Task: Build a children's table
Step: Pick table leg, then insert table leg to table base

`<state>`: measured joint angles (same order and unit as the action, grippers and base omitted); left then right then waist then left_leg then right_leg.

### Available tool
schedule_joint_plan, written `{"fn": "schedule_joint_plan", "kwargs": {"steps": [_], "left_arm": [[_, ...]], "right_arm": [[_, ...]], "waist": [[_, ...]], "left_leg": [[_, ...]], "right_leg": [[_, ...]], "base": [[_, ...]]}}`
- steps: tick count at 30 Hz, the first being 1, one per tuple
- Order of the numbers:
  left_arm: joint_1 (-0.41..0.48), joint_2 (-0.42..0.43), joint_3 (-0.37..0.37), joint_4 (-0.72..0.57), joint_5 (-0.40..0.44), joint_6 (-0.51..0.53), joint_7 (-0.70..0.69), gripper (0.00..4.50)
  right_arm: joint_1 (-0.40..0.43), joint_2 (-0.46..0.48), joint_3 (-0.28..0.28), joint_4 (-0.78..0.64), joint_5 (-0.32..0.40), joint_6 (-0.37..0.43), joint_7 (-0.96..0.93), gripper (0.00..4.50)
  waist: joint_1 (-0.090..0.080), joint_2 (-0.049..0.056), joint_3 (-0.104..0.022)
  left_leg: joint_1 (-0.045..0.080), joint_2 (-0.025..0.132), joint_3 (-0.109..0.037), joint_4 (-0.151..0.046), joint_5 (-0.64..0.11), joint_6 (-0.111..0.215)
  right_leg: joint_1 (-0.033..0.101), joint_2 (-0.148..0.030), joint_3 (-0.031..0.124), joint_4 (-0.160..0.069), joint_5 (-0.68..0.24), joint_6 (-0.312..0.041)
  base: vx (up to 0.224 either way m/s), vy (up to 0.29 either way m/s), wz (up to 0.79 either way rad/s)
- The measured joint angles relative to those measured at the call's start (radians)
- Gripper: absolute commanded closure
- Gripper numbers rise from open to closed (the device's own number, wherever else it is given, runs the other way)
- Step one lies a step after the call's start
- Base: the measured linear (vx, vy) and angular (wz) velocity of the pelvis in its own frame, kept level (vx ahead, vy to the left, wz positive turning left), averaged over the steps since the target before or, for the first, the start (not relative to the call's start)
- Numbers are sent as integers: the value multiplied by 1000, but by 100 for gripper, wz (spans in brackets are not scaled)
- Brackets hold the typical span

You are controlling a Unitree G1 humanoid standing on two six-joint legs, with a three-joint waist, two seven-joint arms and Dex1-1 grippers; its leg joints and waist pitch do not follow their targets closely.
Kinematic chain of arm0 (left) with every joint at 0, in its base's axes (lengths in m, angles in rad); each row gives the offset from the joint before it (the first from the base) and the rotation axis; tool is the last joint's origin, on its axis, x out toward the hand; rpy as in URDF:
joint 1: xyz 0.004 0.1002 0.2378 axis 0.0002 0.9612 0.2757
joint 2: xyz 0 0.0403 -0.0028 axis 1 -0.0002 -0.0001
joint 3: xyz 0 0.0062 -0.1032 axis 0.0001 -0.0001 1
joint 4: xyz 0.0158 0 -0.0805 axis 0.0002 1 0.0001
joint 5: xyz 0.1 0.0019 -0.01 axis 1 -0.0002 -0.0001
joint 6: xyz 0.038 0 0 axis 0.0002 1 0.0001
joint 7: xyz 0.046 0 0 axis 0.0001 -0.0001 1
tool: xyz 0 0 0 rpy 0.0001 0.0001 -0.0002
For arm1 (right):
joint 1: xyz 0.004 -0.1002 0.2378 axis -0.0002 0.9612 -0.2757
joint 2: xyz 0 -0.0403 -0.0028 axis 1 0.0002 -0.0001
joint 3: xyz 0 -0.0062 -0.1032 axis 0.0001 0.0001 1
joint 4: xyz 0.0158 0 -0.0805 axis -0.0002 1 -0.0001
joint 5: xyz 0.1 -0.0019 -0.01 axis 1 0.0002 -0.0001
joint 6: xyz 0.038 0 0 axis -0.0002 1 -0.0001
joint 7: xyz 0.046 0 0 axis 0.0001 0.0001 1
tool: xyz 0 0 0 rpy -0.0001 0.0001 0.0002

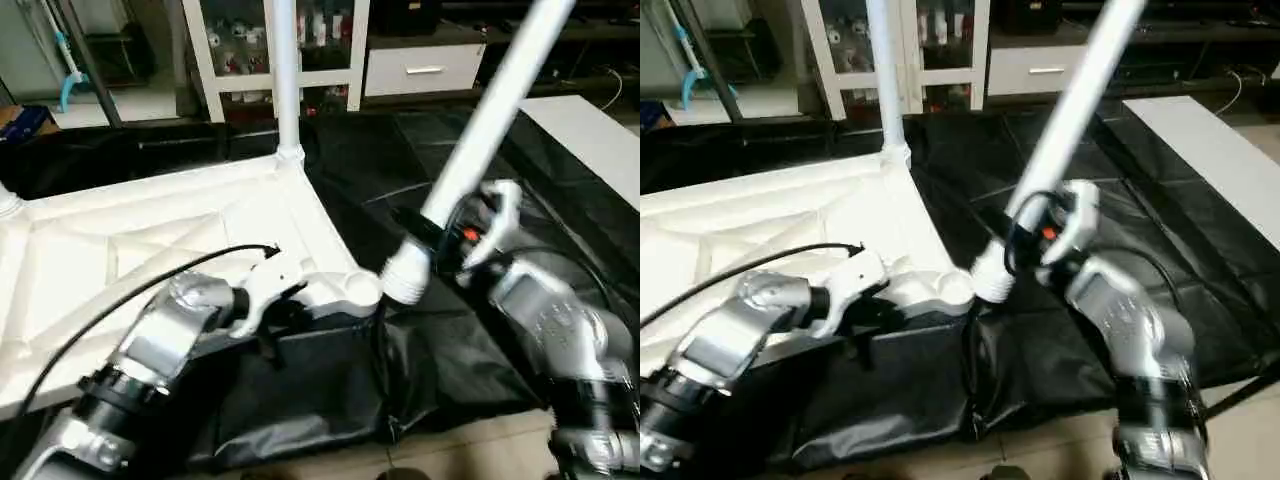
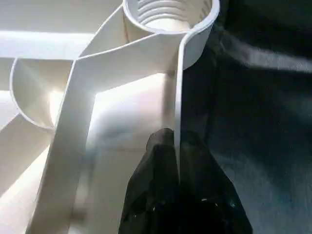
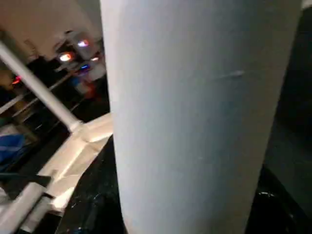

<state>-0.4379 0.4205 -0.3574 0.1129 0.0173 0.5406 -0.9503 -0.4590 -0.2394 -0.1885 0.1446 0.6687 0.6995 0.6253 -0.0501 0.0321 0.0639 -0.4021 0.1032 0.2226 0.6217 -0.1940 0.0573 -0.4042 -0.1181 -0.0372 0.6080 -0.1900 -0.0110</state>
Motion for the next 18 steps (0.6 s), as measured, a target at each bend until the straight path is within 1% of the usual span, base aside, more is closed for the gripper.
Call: {"fn": "schedule_joint_plan", "kwargs": {"steps": [2, 4, 8, 9, 10, 13, 18], "left_arm": [[4, -12, -4, -3, 0, -21, 7, 450], [7, -15, -11, -14, 2, -26, 16, 450], [22, -39, -2, -50, 2, -5, 35, 450], [22, -44, -3, -54, 2, 1, 38, 450], [22, -46, -5, -61, 2, 6, 39, 450], [18, -46, -12, -78, 0, 11, 39, 450], [18, -42, -12, -83, -3, 6, 33, 450]], "right_arm": [[-35, 2, 20, 53, -7, -29, 43, 265], [-70, 10, 32, 116, -21, -55, 68, 265], [-130, 43, 29, 203, -32, -88, 95, 265], [-140, 45, 30, 216, -34, -96, 106, 265], [-152, 41, 42, 237, -44, -119, 121, 265], [-162, 26, 51, 294, -64, -145, 144, 265], [-159, 16, 49, 333, -76, -146, 149, 265]], "waist": [[4, -12, 4], [4, -17, 5], [7, -23, 9], [10, -24, 10], [14, -27, 12], [26, -38, 18], [30, -39, 22]], "left_leg": [[-1, 0, 0, 0, 0, 0], [-1, 0, 1, -1, -1, 1], [-4, 0, 1, -3, -1, 2], [-4, 0, 2, -3, -2, 3], [-4, 0, 3, -5, -2, 4], [-4, 0, 5, -6, -3, 6], [-3, -1, 6, -11, -3, 6]], "right_leg": [[0, 0, 0, -1, 0, 0], [0, 0, 0, -3, 0, 0], [0, 0, 0, -9, 0, 0], [1, 0, 0, -11, 0, 0], [1, 0, 0, -14, 0, 0], [1, 0, 1, -17, 0, 0], [0, 0, 3, -18, 1, -1]], "base": [[0, 0, 0], [0, 0, 0], [0, 0, 0], [0, 0, 0], [0, 0, 0], [0, 0, 0], [0, 0, 0]]}}
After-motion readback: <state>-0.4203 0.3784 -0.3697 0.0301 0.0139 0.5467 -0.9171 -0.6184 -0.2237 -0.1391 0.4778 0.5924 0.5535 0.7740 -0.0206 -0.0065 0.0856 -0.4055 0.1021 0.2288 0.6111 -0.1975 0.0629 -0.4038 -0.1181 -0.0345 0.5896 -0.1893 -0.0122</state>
